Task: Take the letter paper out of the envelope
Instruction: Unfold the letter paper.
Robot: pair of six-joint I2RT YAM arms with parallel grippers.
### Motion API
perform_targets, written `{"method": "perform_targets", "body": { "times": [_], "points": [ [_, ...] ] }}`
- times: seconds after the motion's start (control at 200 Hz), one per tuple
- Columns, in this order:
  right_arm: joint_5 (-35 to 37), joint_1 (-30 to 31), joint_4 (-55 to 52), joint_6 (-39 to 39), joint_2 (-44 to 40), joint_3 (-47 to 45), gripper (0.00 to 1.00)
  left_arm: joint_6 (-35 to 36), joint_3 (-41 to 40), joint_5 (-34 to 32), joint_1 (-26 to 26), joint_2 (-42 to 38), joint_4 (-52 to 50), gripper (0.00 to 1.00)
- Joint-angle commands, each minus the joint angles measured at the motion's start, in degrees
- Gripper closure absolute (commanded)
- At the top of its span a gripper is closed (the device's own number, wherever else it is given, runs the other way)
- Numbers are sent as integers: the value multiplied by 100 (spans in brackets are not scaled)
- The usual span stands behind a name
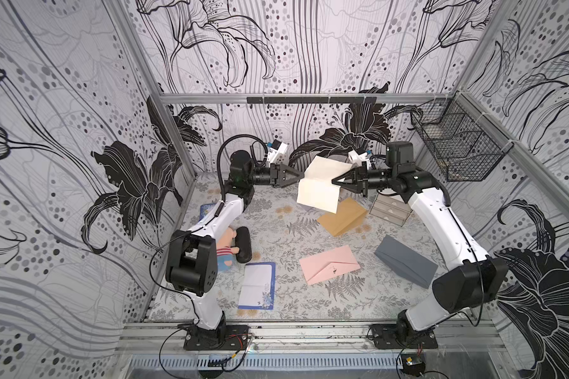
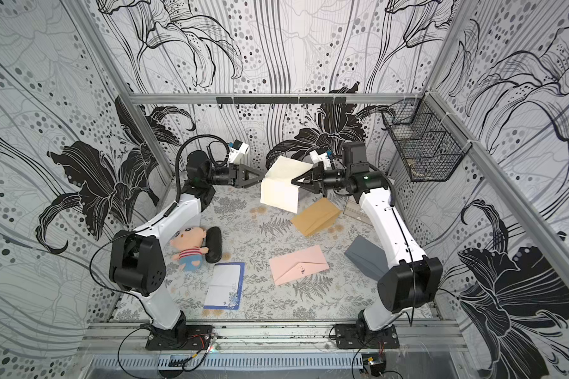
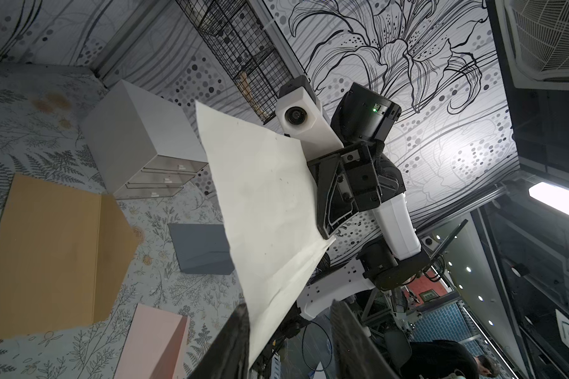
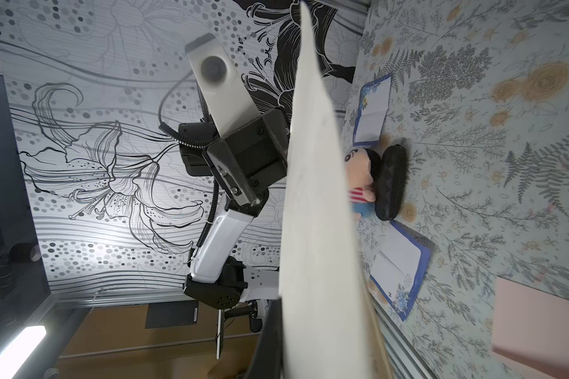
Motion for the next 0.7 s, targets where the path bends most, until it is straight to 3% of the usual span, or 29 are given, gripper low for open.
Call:
{"method": "perform_targets", "body": {
  "times": [0.0, 0.215, 0.526, 0.696],
  "points": [
    [128, -14, -329, -306, 111, 141, 100, 409, 5, 13, -40, -181, -386, 61],
    [220, -14, -711, -675, 173, 284, 100, 671, 78, -1, -66, -188, -798, 65],
    [261, -7, -834, -840, 190, 325, 100, 2447, 732, -307, -194, -111, -3342, 75],
    [207, -4, -789, -827, 169, 203, 100, 2593, 895, -402, -229, -66, -3594, 75]
  ]
}}
